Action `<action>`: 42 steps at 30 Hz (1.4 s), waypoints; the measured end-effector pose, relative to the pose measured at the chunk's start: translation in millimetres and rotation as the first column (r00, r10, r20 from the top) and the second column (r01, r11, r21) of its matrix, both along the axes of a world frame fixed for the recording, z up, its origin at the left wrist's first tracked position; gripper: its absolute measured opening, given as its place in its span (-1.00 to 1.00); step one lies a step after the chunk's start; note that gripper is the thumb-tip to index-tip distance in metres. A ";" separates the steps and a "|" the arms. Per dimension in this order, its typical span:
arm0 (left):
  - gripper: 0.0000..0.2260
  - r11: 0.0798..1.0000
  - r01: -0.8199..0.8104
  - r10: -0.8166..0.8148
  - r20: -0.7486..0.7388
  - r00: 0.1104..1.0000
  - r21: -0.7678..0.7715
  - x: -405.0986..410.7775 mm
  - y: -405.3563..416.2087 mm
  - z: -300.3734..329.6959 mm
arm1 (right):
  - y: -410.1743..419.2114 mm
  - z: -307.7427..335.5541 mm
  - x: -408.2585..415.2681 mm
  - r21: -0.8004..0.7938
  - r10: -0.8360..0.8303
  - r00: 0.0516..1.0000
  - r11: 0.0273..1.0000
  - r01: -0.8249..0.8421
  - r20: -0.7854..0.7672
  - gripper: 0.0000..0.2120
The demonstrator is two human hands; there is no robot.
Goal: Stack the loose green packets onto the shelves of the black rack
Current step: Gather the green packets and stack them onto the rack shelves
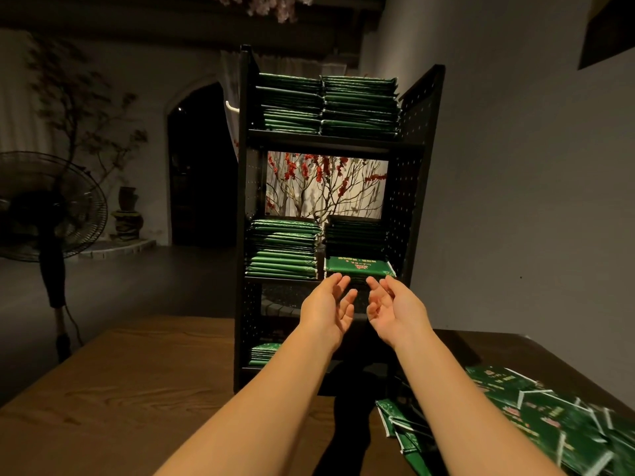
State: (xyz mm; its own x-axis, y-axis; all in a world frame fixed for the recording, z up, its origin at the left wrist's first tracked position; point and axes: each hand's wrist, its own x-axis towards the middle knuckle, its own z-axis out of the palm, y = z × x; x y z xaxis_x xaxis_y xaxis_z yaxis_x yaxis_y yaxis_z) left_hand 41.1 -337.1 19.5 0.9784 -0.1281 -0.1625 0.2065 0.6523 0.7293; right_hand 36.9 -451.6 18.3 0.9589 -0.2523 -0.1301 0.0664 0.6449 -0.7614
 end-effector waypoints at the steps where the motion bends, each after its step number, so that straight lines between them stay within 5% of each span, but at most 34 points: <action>1: -0.90 1.000 0.001 -0.001 -0.002 1.000 0.004 -0.6 0.2 -0.7 | 0.1 -1.2 -1.1 -0.001 -0.002 1.000 1.000 0.002 -0.013 -0.83; 8: -0.91 0.980 -0.027 0.018 0.046 0.999 0.197 -14.5 0.5 -13.8 | 3.0 -11.4 -18.7 -0.082 0.015 0.998 0.996 -0.021 -0.069 -0.93; 16: -0.92 0.782 -0.077 -0.150 0.307 0.940 0.619 -47.9 -1.7 -50.0 | -1.4 -45.9 -60.2 -0.526 -0.006 1.000 0.850 -0.010 -0.027 -0.90; 19: -0.95 0.651 -0.163 -0.230 0.397 0.888 0.741 -58.3 0.4 -67.9 | -10.8 -60.8 -81.8 -0.725 -0.003 1.000 0.688 0.002 0.000 -0.87; 23: -0.93 0.400 -0.279 -0.407 0.442 0.799 0.873 -76.0 -1.2 -93.2 | -32.0 -84.8 -107.1 -0.955 -0.026 0.997 0.286 0.074 0.069 -0.86; 28: -0.95 0.206 -0.318 -0.574 0.377 0.727 0.925 -97.5 -11.8 -122.7 | -62.8 -120.1 -136.2 -0.994 -0.055 0.998 -0.107 0.008 0.014 -0.85; 30: -0.81 0.113 -0.339 -0.649 0.328 0.687 0.934 -105.9 -17.4 -131.9 | -74.0 -134.0 -146.4 -0.966 -0.055 0.998 -0.258 0.003 0.018 -0.86; 33: -0.27 0.007 -0.278 -0.788 0.177 0.590 0.960 -116.6 -24.1 -142.2 | -86.0 -150.2 -155.8 -0.928 -0.080 0.996 -0.373 -0.001 0.032 -0.93; 35: -0.02 -0.082 -0.262 -0.847 0.072 0.527 0.962 -123.8 -29.6 -148.8 | -90.3 -158.7 -160.6 -0.895 -0.072 0.996 -0.445 0.015 0.053 -0.76; 37: 0.12 -0.141 -0.257 -0.857 0.012 0.515 0.956 -128.0 -37.2 -156.9 | -91.0 -160.4 -164.5 -0.854 -0.088 0.991 -0.519 0.039 0.099 -0.69; 42: 0.14 -0.090 -0.317 -0.850 0.094 0.519 0.944 -129.7 -67.6 -161.3 | -117.7 -141.2 -167.7 -0.829 -0.192 0.960 -0.556 0.065 0.205 -0.72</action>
